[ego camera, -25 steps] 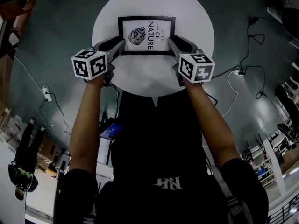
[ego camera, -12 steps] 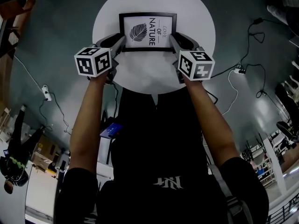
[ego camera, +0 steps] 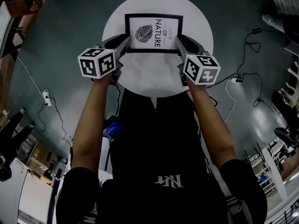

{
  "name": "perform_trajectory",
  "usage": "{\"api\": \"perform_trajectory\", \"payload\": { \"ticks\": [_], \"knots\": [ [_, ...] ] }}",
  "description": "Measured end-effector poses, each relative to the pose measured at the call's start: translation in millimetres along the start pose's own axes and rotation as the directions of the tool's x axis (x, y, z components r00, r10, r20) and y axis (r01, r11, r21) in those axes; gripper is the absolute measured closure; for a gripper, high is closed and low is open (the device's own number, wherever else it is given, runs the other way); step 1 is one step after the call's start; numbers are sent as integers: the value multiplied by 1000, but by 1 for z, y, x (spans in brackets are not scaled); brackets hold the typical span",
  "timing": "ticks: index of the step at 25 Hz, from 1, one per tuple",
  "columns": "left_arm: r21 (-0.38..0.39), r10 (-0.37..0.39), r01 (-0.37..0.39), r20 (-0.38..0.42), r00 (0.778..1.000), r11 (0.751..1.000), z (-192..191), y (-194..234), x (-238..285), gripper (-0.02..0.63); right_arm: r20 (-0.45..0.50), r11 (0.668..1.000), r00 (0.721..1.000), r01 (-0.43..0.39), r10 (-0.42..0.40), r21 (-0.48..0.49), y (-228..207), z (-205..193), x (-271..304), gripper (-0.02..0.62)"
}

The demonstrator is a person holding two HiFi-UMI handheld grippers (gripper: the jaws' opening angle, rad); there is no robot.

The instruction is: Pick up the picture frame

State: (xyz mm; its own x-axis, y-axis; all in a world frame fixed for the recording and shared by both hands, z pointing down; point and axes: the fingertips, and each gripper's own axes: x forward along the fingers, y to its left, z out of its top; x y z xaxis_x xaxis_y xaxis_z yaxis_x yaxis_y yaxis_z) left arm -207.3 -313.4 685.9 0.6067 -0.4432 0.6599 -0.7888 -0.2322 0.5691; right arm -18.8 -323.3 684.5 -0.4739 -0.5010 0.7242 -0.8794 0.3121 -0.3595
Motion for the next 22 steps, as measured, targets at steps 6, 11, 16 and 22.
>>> {"api": "perform_trajectory", "payload": {
  "ticks": [6, 11, 16, 22],
  "knots": [
    [97, -19, 8, 114, 993, 995, 33, -7, -30, 525, 170, 1000, 985, -11, 15, -19, 24, 34, -17, 520],
    [226, -51, -2, 230, 972, 974, 20, -15, -24, 525, 351, 998, 936, -6, 26, -58, 17, 15, -25, 520],
    [329, -127, 18, 313, 941, 944, 38, -51, -73, 525, 471, 994, 882, 25, 27, -104, 50, 36, -82, 520],
    [414, -172, -13, 406, 898, 910, 55, -103, -136, 525, 577, 987, 814, 23, 74, -159, 84, 57, -152, 518]
  ]
}}
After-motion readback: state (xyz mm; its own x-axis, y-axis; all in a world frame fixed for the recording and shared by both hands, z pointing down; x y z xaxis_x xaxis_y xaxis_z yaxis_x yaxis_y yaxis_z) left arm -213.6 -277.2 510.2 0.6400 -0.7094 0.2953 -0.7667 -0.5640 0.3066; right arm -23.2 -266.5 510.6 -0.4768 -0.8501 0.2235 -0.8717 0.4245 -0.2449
